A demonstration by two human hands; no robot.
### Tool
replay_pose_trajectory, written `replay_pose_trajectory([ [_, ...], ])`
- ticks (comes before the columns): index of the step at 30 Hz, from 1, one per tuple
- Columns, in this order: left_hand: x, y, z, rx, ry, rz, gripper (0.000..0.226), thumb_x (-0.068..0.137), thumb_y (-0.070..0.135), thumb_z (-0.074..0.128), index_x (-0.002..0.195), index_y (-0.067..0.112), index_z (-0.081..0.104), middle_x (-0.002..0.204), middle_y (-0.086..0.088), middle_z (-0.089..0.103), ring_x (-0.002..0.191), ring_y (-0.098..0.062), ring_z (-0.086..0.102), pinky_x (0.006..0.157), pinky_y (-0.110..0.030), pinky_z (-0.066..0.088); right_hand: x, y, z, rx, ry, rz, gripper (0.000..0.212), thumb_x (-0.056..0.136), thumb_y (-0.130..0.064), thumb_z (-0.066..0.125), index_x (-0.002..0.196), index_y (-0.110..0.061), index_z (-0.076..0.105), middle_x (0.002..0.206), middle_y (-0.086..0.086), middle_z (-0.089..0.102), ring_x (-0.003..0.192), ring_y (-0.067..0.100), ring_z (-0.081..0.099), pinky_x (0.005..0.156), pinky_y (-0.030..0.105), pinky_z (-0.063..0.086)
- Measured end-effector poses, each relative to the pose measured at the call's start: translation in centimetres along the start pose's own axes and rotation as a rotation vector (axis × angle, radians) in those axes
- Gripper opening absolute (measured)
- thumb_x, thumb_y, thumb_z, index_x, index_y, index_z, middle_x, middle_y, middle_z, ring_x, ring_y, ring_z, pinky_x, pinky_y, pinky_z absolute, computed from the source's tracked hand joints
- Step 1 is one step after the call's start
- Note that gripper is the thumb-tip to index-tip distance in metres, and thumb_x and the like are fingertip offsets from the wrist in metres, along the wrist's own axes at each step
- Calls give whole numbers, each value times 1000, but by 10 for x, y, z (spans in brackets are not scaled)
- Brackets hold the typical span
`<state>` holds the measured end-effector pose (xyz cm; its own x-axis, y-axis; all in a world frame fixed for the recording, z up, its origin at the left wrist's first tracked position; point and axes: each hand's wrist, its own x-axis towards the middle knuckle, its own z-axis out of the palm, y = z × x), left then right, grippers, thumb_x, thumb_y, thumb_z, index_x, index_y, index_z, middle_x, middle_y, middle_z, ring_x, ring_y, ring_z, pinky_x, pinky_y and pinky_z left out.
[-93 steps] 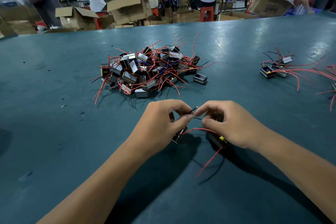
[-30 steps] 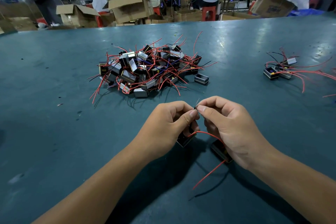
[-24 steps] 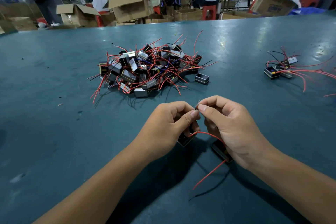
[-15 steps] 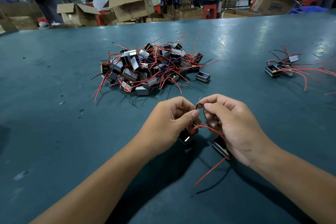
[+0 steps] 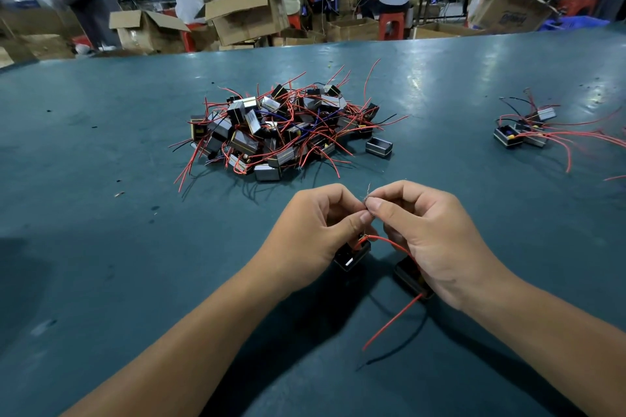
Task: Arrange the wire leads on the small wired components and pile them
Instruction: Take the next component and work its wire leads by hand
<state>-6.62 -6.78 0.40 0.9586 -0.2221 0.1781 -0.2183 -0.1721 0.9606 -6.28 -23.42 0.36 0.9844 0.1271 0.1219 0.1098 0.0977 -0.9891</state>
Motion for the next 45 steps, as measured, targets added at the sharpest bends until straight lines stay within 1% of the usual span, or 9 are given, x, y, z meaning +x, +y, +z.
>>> replay_pose_trajectory([
  [5,-1,2,-6,28,-23,-1,6,92,8,71,94,6,66,88,-14,76,82,-35,73,81,-44,58,0,1,-1,-56,15,-28,11,90,-14,70,79,-15,71,53,-9,51,45,9,34,43,19,29],
  [9,2,8,-30,529,64,471,28,90,5,72,115,16,68,103,6,70,87,-10,66,82,-27,55,1,1,-3,-89,-43,-31,11,91,-15,68,80,-14,69,50,-9,44,43,9,30,41,17,27],
  [13,5,10,-30,773,75,725,23,89,2,73,110,9,75,102,-3,67,91,-22,61,85,-30,50,0,-5,-4,-115,-172,-47,10,90,-22,66,81,-16,68,53,-6,41,46,10,28,42,18,24],
  [25,5,20,-42,877,70,883,12,90,18,74,96,10,80,89,-4,68,78,-26,54,71,-36,47,-5,-15,-6,-130,-322,-34,11,94,-14,60,84,-10,64,61,0,42,56,19,28,54,38,18],
  [30,5,21,-42,845,24,840,14,87,25,77,84,11,78,84,-1,65,81,-17,50,75,-24,41,-5,-14,-5,-177,-378,-129,12,95,-9,60,83,-11,63,57,-18,54,51,-2,46,53,8,36],
  [37,0,22,-38,535,-78,476,14,87,30,71,80,19,71,73,13,60,69,-6,49,67,-16,36,-6,-8,-3,-387,-276,-323,12,94,-23,66,84,-17,66,61,-14,52,54,1,41,54,13,34],
  [40,-3,22,-32,309,-128,179,27,90,40,67,78,17,72,65,-4,59,61,-21,43,58,-33,36,-7,-6,-5,-454,-250,-379,9,95,-23,65,87,-21,67,62,-18,56,54,1,47,56,9,34],
  [42,-4,21,-27,167,-123,45,30,92,39,66,71,18,69,61,-2,55,61,-13,43,58,-25,36,-6,-5,-5,-438,-248,-367,7,94,-23,64,89,-21,69,66,-16,61,58,0,50,58,10,37],
  [45,-3,19,-25,151,-37,68,31,92,41,63,72,17,69,63,4,58,62,-7,47,60,-19,38,-3,-5,-6,-376,-238,-313,9,94,-18,65,85,-19,67,64,-15,57,57,0,47,58,11,37],
])
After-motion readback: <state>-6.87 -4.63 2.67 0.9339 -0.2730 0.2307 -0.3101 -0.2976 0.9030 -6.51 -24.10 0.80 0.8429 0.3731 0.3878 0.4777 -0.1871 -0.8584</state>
